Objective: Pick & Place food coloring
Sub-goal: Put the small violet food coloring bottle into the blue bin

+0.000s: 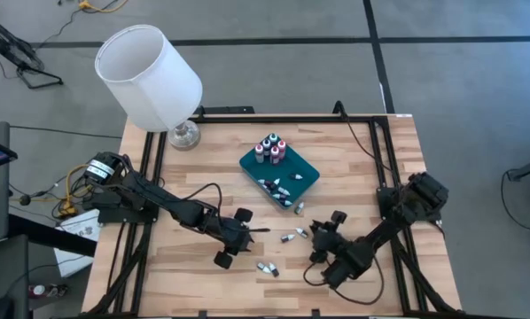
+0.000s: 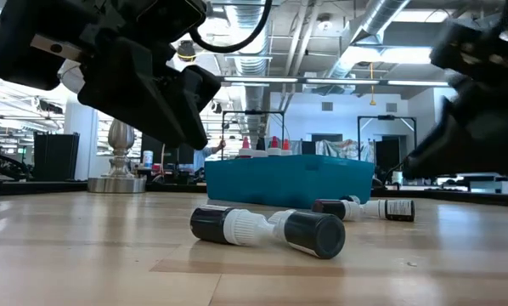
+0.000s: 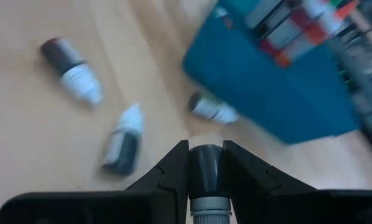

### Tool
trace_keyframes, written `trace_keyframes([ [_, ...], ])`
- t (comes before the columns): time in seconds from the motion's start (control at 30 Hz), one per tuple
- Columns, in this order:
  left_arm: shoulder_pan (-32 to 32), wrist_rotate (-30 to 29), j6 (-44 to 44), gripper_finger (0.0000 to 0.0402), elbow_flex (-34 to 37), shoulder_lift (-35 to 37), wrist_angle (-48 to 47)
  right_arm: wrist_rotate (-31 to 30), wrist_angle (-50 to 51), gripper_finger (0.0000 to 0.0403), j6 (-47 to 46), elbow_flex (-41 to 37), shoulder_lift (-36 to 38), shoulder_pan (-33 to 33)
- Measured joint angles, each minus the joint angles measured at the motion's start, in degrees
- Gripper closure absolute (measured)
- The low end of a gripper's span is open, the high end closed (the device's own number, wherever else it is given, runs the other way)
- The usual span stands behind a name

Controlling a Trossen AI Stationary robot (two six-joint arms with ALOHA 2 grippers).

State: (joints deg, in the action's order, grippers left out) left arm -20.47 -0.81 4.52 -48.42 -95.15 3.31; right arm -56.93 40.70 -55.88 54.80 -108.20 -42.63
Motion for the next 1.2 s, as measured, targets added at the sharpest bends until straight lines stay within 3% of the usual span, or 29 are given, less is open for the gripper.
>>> trace_keyframes([
  [0.27,0.00,-0.13,-1.55,0.0275,0.00,0.00,0.02,-4.85,15.13,0.0321,2.13,6.24,5.03,4.51],
  [0.6,0.07,-7.11,-1.25,0.0275,0.00,0.00,0.30,-7.86,15.58,0.0321,14.45,6.04,18.41,15.53],
  [0.83,0.07,-11.92,-1.36,0.0275,0.00,0.00,0.49,-7.35,13.46,0.0321,18.98,5.89,19.72,25.94],
  [1.0,0.04,-13.12,-2.68,0.0275,0.02,0.00,0.20,-2.37,0.74,0.0321,30.19,2.01,18.43,32.71],
  [1.2,0.04,-13.10,-4.66,0.0275,0.04,0.00,-0.35,9.96,-28.64,0.0321,50.41,-7.30,18.99,40.31],
])
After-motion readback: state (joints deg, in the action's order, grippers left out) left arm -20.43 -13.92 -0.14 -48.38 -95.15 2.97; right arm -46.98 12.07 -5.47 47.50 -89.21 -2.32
